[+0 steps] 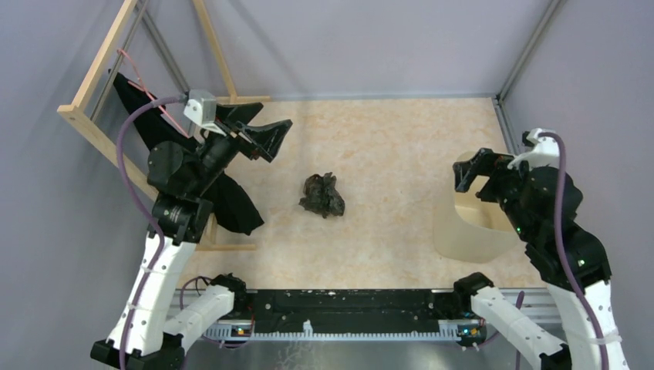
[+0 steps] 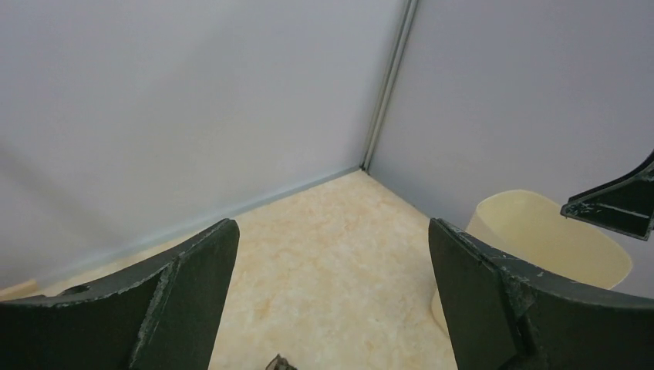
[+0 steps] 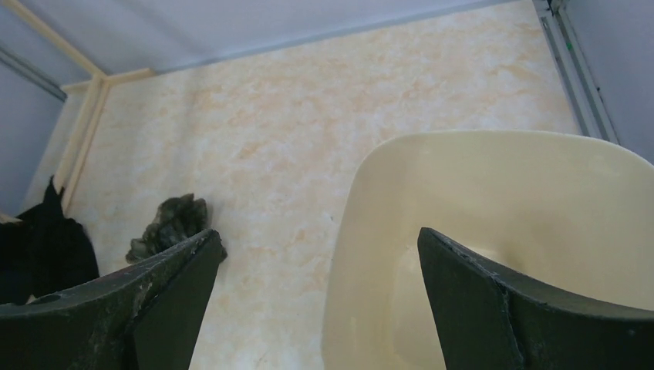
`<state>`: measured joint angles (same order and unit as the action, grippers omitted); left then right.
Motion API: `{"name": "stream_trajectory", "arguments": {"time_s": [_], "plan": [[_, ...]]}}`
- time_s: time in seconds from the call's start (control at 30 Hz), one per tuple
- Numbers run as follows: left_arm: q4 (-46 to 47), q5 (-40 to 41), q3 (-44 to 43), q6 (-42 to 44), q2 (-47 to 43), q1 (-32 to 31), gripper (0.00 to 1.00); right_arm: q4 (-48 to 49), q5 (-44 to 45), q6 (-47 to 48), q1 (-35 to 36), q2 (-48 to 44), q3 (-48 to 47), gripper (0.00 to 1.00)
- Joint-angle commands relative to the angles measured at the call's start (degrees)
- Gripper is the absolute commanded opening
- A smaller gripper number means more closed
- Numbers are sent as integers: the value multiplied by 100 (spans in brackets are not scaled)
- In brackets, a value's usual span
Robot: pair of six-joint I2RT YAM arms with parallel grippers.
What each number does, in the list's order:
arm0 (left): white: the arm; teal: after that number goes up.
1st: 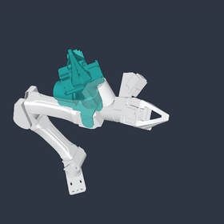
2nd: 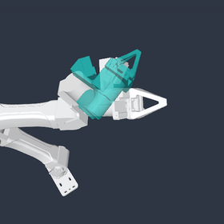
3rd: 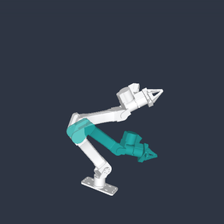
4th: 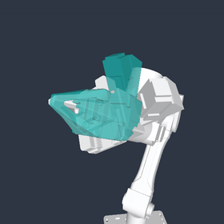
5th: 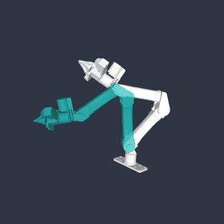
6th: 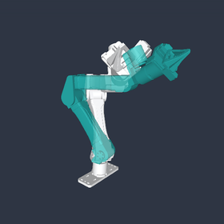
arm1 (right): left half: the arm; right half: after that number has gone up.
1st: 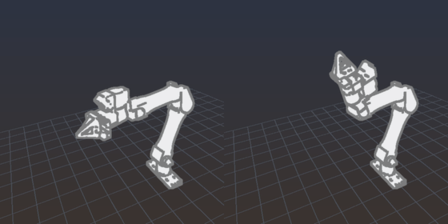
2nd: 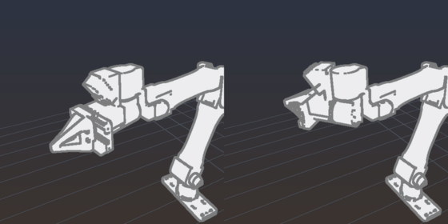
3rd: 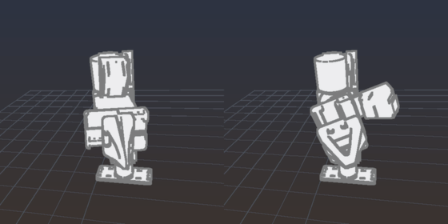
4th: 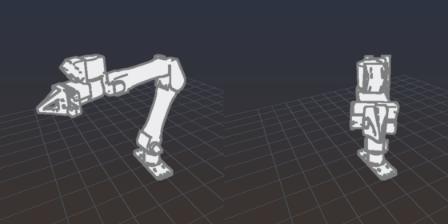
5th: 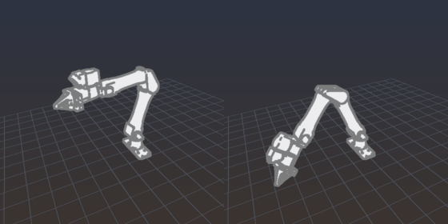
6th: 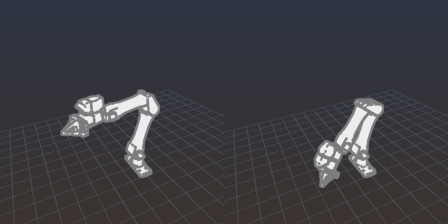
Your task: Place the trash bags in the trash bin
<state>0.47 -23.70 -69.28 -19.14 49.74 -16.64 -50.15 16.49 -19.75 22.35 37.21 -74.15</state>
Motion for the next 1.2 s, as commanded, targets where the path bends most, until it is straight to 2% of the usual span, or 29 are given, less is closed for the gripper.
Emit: {"name": "stream_trajectory", "arguments": {"time_s": [0.0, 0.2, 0.37, 0.47, 0.53, 0.67, 0.87, 1.0, 1.1, 1.13, 1.17], "plan": [[406, 248, 426, 410, -40, 12, 99, 284, 274, 195, 41, 235, 306, 99], [598, 218, 950, 386, 121, 12, 99, 147, 1154, 35, 39, 555, 846, 99], [418, 10, 1007, 279, 309, 91, 99, -189, 1379, -131, 41, 710, 1082, 99], [613, -328, 1142, 161, 290, 91, 99, -296, 1522, -204, 41, 619, 1254, 96], [844, -581, 1269, 1, 289, 93, 99, -157, 1466, -163, 41, 466, 1441, 90], [894, -805, 1262, -92, 459, 91, 99, 411, 1064, -126, 40, 380, 1715, 68], [847, -863, 1267, -159, 612, 91, 99, 762, 798, -87, 41, 934, 1469, 46], [868, -887, 1280, -227, 781, 91, 99, 1051, 946, 147, 41, 1198, 1278, 26], [745, -1024, 1170, -152, 917, 11, 99, 1307, 1014, 440, 41, 1343, 1229, 20], [691, -1015, 1152, -118, 937, -29, 99, 1419, 1168, 479, 40, 1356, 1229, 12], [708, -985, 1196, -120, 941, -66, 99, 1564, 1273, 525, 41, 1352, 1255, 8]]}}
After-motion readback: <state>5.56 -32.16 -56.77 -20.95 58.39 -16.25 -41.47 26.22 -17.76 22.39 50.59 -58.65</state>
